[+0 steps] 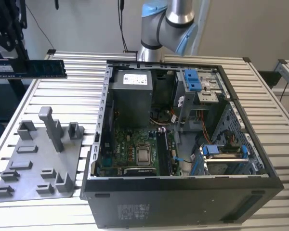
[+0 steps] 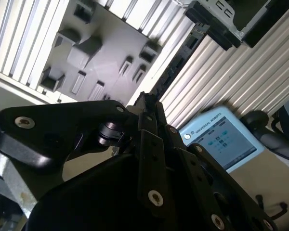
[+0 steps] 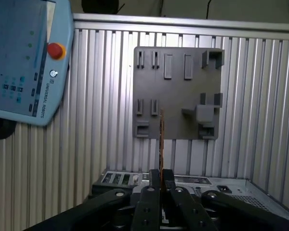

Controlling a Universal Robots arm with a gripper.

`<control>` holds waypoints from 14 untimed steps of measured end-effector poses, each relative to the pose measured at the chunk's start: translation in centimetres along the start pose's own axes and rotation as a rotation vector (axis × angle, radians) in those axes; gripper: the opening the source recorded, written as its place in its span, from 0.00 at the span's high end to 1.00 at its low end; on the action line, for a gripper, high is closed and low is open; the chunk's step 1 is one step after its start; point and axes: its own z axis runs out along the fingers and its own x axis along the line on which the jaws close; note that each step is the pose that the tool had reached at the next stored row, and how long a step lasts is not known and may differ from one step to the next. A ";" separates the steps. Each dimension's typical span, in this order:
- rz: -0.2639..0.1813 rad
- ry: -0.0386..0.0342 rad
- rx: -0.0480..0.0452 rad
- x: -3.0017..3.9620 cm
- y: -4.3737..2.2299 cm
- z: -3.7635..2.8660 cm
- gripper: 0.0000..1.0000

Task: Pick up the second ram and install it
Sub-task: 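Pick up the second ram and move it above second insertion slot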

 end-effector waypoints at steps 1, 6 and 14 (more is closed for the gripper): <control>0.000 0.0000 0.0000 0.01 -0.33 0.01 0.86; 0.000 0.0000 0.0001 0.08 -2.02 0.08 0.86; 0.000 0.0000 0.0000 0.17 -4.70 0.18 0.86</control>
